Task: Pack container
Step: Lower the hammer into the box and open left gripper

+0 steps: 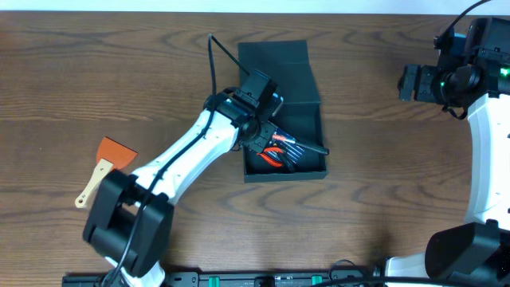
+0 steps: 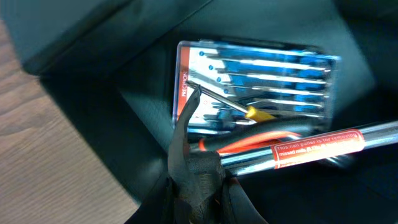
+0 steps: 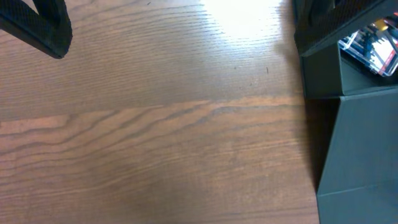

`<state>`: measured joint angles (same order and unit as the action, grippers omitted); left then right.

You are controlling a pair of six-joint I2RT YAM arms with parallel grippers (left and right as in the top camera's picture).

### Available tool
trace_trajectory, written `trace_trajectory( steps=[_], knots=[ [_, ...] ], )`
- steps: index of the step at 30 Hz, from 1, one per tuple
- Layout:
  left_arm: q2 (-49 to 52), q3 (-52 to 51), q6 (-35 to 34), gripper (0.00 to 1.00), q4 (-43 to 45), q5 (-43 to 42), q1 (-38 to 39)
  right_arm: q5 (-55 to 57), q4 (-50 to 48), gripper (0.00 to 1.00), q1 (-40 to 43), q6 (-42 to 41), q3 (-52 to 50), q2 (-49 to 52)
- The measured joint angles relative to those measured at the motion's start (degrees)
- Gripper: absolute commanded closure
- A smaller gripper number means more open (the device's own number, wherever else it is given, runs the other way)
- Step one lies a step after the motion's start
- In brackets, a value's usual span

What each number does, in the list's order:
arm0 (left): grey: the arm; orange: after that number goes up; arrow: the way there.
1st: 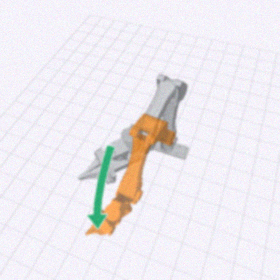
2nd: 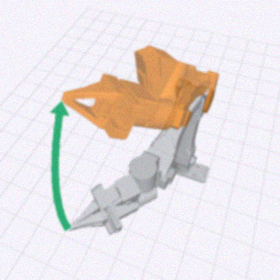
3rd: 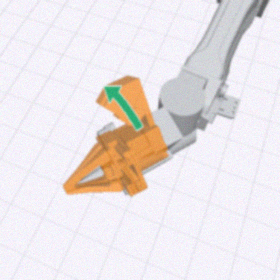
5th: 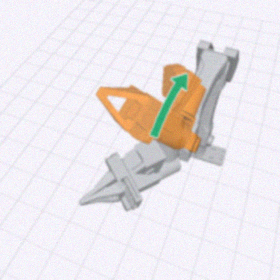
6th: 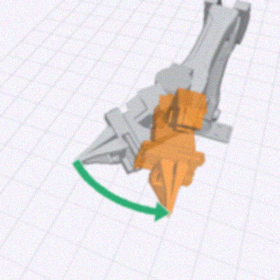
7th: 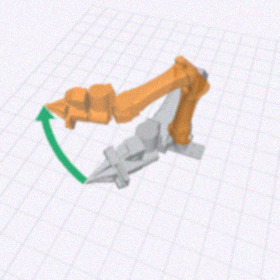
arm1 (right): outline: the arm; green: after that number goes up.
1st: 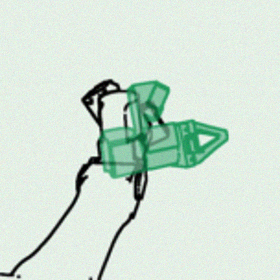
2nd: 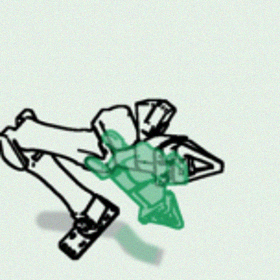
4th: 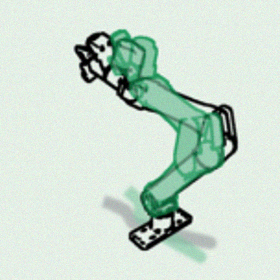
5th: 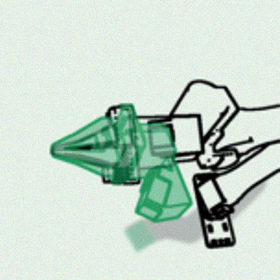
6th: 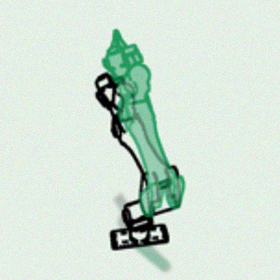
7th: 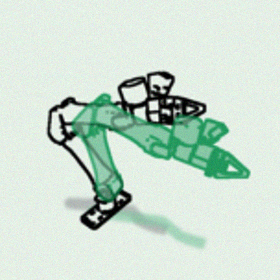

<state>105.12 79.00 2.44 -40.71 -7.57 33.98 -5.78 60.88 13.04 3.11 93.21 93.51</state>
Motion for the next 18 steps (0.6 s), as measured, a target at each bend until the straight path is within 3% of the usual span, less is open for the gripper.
trace_trajectory(
  steps=[15,18],
  knots=[
    [2.3,0.0,0.4,0.94,0.8,-1.6,-4.2,0.0,0.7,0.01,0.0,0.0,0.0,0.0],
    [2.3,0.0,0.4,0.83,0.8,-1.5,-4.5,0.0,0.7,0.01,0.0,0.0,0.0,0.0]
  ],
)
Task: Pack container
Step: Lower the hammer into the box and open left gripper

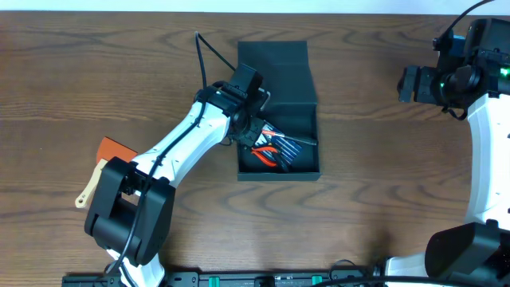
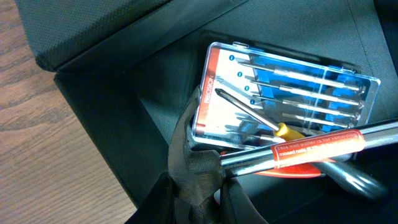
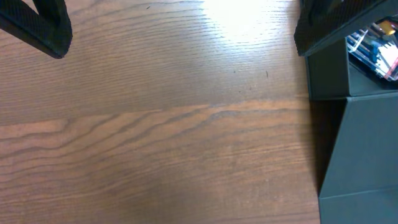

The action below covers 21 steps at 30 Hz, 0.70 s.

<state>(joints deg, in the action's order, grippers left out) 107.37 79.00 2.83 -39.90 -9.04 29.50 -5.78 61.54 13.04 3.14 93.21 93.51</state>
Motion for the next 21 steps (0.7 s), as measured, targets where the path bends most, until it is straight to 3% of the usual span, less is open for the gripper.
trace_trajectory(
  steps=[3,6,21],
  knots=[
    [0.0,0.0,0.4,0.49,0.0,0.0,0.0,0.0,0.0,0.01,0.0,0.0,0.0,0.0],
    [0.0,0.1,0.3,0.38,0.2,-0.5,0.2,0.0,0.1,0.01,0.0,0.0,0.0,0.0],
    [-0.4,1.7,0.0,0.34,-3.2,-0.2,0.2,0.0,0.2,0.01,0.0,0.0,0.0,0.0]
  ],
)
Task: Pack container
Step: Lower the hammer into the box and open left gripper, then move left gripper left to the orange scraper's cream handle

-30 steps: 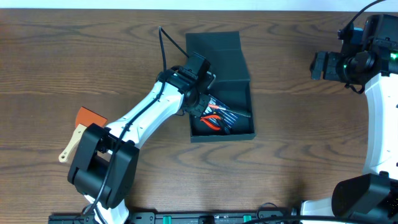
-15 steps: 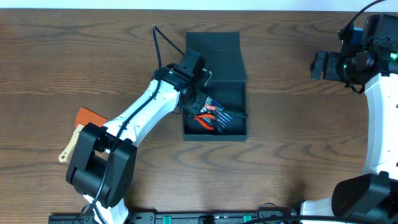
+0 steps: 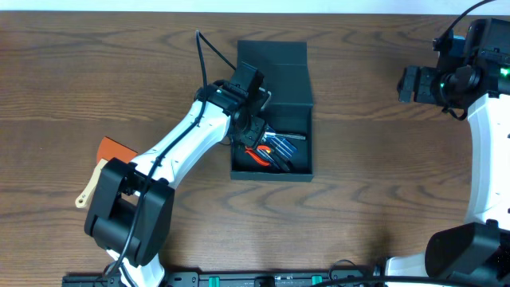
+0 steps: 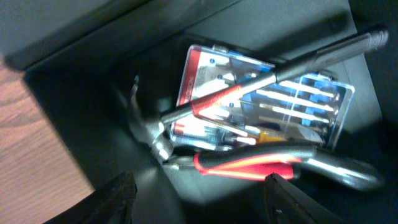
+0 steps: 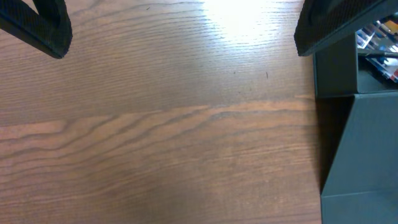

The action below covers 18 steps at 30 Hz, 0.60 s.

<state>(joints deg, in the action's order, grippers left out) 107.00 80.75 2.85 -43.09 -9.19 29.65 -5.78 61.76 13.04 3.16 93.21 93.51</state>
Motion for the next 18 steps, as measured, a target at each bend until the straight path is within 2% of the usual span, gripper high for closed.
trace_trajectory(
  steps=[5,11,14,18],
  knots=[
    [-3.5,4.6,0.0,0.27,-7.5,4.0,-0.3,0.0,0.0,0.01,0.0,0.1,0.0,0.0],
    [-13.2,13.1,-2.7,0.18,-17.7,10.2,-3.3,0.0,0.0,0.01,0.0,0.4,0.0,0.0],
    [-19.0,14.0,-4.3,0.17,-21.4,13.8,-8.5,0.0,0.0,0.01,0.0,0.4,0.0,0.0],
    [-24.5,14.1,-3.9,0.17,-26.6,16.9,-19.3,0.0,0.2,0.01,0.0,0.4,0.0,0.0]
  ],
)
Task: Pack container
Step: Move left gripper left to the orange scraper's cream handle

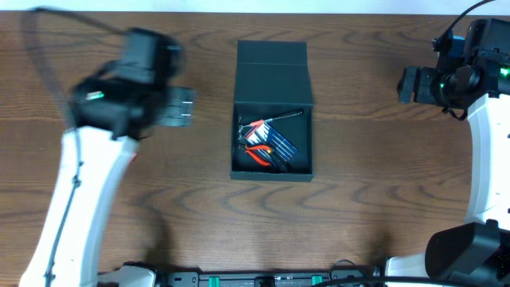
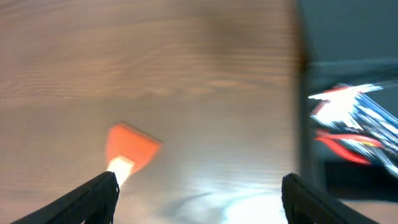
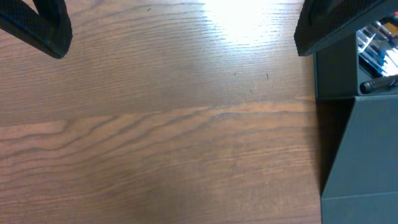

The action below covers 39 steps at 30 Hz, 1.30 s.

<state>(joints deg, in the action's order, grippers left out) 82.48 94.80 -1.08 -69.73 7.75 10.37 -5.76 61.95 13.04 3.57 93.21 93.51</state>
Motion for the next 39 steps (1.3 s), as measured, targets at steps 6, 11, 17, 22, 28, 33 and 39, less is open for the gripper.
trace_trajectory(
  steps=[6,11,17,22,28,33,39],
  knots=[
    [-4.7,-4.0,3.7,0.17,-1.1,1.5,-12.6,0.0,0.2,0.01,0.0,0.0,0.0,0.0],
    [-6.0,-14.9,6.9,0.12,3.4,1.6,-20.1,0.0,0.1,0.01,0.0,0.5,0.0,0.0],
    [-5.6,-27.4,15.2,0.04,10.3,1.7,-25.1,0.0,-0.1,0.01,0.0,1.2,0.0,0.0],
    [-3.9,-32.7,21.3,0.04,14.0,0.1,-27.4,0.0,-0.4,0.01,0.0,1.7,0.0,0.0],
    [1.3,-34.1,25.2,0.03,14.5,-3.1,-29.8,0.0,-0.5,0.01,0.0,2.0,0.0,0.0],
    [4.7,-34.2,29.7,0.04,14.6,-3.8,-30.1,0.1,-0.6,0.01,0.0,2.7,0.0,0.0],
    [5.3,-34.2,35.4,0.04,16.1,-4.4,-31.5,1.6,-0.5,0.01,0.0,3.0,0.0,0.0]
  ],
)
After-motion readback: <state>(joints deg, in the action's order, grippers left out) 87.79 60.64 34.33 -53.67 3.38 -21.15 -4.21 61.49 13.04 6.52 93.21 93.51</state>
